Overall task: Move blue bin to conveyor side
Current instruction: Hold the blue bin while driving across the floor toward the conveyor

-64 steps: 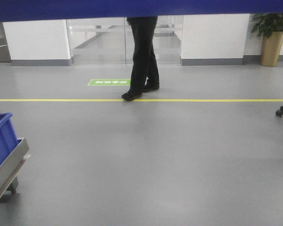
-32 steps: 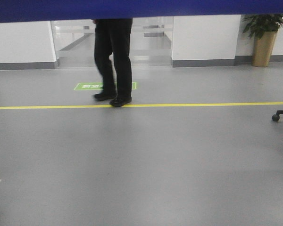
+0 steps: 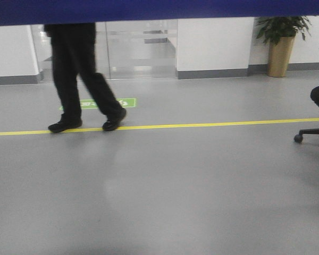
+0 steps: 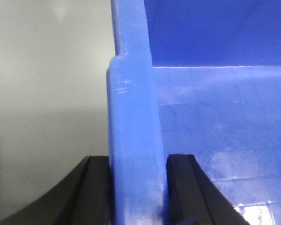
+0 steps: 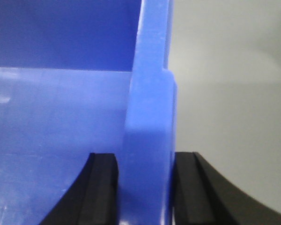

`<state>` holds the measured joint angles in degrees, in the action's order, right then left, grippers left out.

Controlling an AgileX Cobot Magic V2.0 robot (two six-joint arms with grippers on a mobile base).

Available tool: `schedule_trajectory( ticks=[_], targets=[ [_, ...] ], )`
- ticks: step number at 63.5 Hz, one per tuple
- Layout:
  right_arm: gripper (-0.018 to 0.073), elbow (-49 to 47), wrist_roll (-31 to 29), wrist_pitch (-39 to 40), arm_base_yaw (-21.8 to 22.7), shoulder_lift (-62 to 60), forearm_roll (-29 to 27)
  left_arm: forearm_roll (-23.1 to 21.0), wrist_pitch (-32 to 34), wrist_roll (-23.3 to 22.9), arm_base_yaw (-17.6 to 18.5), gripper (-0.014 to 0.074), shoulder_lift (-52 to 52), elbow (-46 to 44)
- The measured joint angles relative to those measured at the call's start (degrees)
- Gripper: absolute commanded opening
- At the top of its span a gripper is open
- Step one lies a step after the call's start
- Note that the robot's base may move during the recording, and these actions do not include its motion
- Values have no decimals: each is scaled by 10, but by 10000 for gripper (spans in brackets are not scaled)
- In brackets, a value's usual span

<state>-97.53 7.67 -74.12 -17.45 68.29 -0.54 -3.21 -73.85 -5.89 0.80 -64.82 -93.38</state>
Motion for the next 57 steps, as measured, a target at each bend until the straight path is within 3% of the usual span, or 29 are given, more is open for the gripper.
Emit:
schedule_trajectory(
  ticks=[57],
  targets=[
    [-81, 0, 0, 4, 0, 0, -3, 2, 0, 1, 0, -17, 0, 0]
  ],
)
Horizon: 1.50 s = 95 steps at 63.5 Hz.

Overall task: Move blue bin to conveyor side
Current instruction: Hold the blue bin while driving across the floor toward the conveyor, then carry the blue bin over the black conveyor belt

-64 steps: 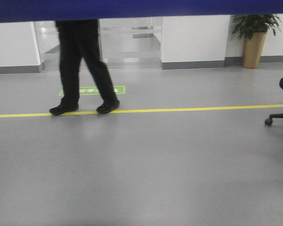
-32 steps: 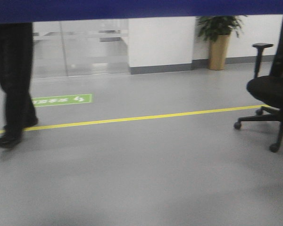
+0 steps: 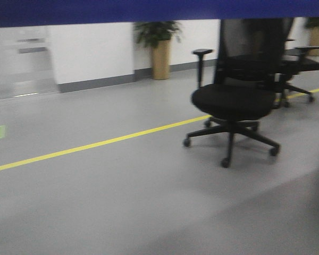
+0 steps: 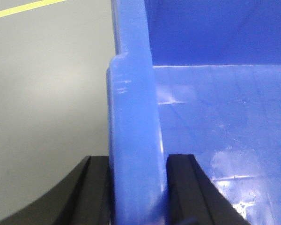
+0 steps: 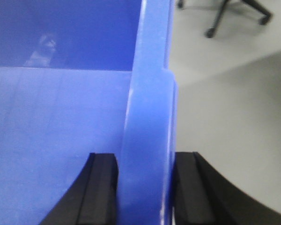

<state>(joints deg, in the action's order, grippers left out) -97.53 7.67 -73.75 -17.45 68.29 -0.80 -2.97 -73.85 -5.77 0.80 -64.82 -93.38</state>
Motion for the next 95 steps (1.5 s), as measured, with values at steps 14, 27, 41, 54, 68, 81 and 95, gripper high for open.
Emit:
schedule_trajectory(
  ticks=[14, 27, 41, 54, 68, 81, 95],
  targets=[
    [-81, 0, 0, 5, 0, 0, 0, 3, 0, 0, 0, -17, 0, 0],
    [-81, 0, 0, 10, 0, 0, -1, 8, 1, 0, 0, -17, 0, 0],
    [-81, 0, 0, 12, 0, 0, -1, 9, 2, 0, 1, -17, 0, 0],
    [-81, 0, 0, 12, 0, 0, -1, 10, 2, 0, 1, -17, 0, 0],
    [-81, 0, 0, 12, 0, 0, -2, 12, 2, 0, 1, -17, 0, 0],
    [-81, 0, 0, 12, 0, 0, -2, 13, 2, 0, 2, -17, 0, 0],
    [-81, 0, 0, 13, 0, 0, -2, 13, 2, 0, 2, -17, 0, 0]
  ],
)
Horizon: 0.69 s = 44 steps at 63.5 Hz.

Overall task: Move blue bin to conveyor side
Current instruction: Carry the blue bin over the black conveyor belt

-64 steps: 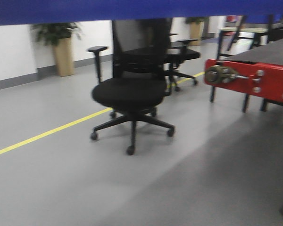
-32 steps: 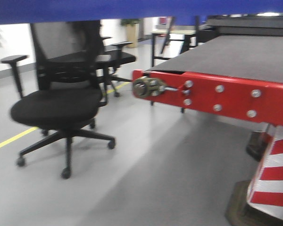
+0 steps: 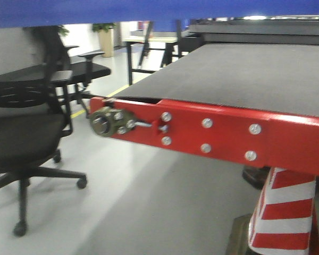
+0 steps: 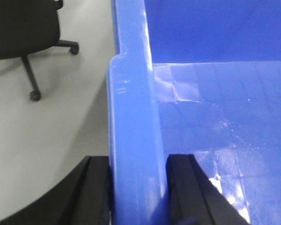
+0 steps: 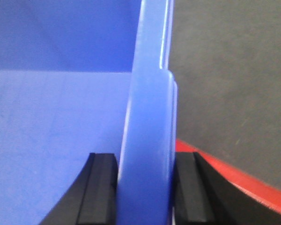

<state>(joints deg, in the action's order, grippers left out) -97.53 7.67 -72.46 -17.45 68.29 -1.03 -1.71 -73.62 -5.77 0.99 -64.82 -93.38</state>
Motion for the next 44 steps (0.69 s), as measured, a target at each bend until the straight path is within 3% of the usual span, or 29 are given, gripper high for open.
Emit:
schedule_trajectory(
  ticks=[44],
  targets=[
    [-81, 0, 1, 0, 0, 0, -2, 2, 2, 0, 0, -17, 0, 0]
  ],
)
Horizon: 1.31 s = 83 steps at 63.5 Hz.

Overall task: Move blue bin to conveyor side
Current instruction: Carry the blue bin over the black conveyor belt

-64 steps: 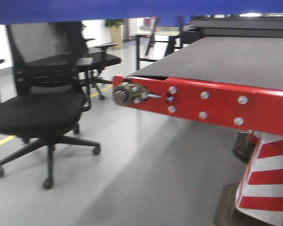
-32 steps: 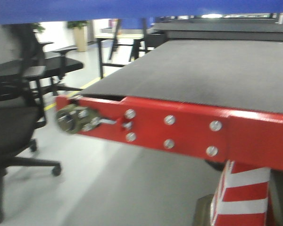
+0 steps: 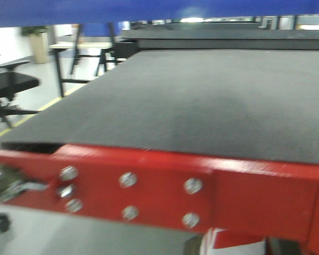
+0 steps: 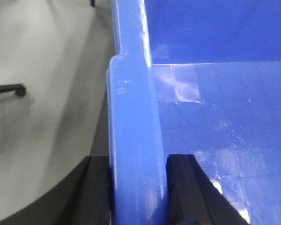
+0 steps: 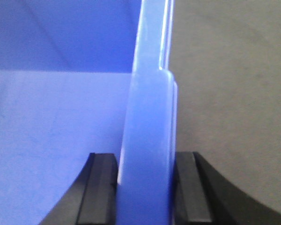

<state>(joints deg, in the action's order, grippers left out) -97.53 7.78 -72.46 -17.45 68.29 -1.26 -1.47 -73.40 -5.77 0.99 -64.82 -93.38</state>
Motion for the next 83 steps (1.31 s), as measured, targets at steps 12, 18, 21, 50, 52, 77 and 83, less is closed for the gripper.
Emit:
schedule_trajectory(
  ticks=[12, 18, 21, 50, 52, 77, 83],
  targets=[
    [-81, 0, 0, 0, 0, 0, 0, 0, 1, 0, 0, -17, 0, 0],
    [-81, 0, 0, 0, 0, 0, 0, 0, 4, 0, 0, -17, 0, 0],
    [-81, 0, 0, 0, 0, 0, 0, 0, 4, 0, 0, -17, 0, 0],
    [-81, 0, 1, 1, 0, 0, 2, 0, 4, 1, 0, -17, 0, 0],
    [-81, 0, 1, 1, 0, 0, 2, 0, 4, 1, 0, -17, 0, 0],
    [-81, 0, 2, 1, 0, 0, 1, 0, 4, 1, 0, -17, 0, 0],
    [-81, 0, 2, 1, 0, 0, 1, 0, 4, 1, 0, -17, 0, 0]
  ],
)
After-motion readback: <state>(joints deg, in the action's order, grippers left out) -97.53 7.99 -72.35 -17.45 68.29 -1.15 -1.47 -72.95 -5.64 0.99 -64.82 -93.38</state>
